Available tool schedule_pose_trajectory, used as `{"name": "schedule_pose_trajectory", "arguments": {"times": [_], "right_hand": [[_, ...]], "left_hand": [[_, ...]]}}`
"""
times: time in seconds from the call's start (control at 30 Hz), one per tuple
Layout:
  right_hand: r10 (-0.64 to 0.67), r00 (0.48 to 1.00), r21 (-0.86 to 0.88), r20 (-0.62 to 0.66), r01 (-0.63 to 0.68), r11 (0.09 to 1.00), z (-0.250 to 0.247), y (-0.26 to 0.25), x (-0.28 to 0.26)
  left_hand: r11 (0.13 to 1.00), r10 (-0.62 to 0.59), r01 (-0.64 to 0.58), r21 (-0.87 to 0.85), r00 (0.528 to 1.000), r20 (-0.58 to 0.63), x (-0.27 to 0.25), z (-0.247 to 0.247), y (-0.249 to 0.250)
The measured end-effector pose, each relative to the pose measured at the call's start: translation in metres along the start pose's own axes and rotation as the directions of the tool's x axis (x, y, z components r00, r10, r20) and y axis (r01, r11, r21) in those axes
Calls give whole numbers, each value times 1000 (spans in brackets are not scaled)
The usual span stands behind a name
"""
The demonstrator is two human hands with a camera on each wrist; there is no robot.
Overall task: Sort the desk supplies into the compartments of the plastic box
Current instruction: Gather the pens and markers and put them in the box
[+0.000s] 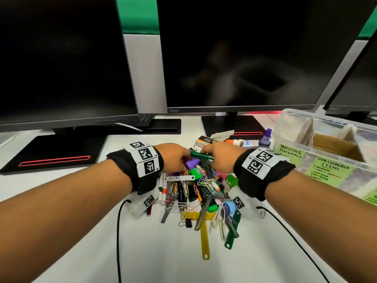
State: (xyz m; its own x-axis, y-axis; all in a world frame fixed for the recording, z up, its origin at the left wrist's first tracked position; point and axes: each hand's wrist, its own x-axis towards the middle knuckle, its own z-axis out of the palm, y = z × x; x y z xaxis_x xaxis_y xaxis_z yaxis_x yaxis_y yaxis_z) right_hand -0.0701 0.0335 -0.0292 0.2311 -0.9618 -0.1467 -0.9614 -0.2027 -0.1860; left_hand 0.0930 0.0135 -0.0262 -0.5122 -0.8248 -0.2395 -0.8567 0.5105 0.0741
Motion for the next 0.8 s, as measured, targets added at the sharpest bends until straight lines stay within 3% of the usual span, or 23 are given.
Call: {"name": "schedule_pose_trajectory", "arguments": {"times": [0.1, 0.27, 0.4, 0.53, 0.63, 0.8], "right_hand": [[36, 997, 26, 63, -38, 999, 0, 9, -3], [92, 995, -126, 47, -86, 988, -5, 22, -2], [77, 995, -113, -65, -84, 990, -8, 16, 8], [83, 995, -142, -52, -90, 986, -4, -1, 21], [127, 992, -197, 21, -120, 973, 1, -10, 28], [158, 985, -250, 75, -135, 959, 3, -15, 35]], "left_hand": [[1000, 14, -14, -22, 1000, 14, -3, 2, -4], [991, -12, 7, -130, 999, -42, -8, -6, -18], [981, -196, 193, -33, 974, -112, -8, -14, -32], [927, -337, 329, 179, 941, 14, -8, -11, -39], [909, -407, 394, 139, 910, 83, -9, -5, -34], [907, -420, 411, 91, 901, 114, -4, 1, -23]]}}
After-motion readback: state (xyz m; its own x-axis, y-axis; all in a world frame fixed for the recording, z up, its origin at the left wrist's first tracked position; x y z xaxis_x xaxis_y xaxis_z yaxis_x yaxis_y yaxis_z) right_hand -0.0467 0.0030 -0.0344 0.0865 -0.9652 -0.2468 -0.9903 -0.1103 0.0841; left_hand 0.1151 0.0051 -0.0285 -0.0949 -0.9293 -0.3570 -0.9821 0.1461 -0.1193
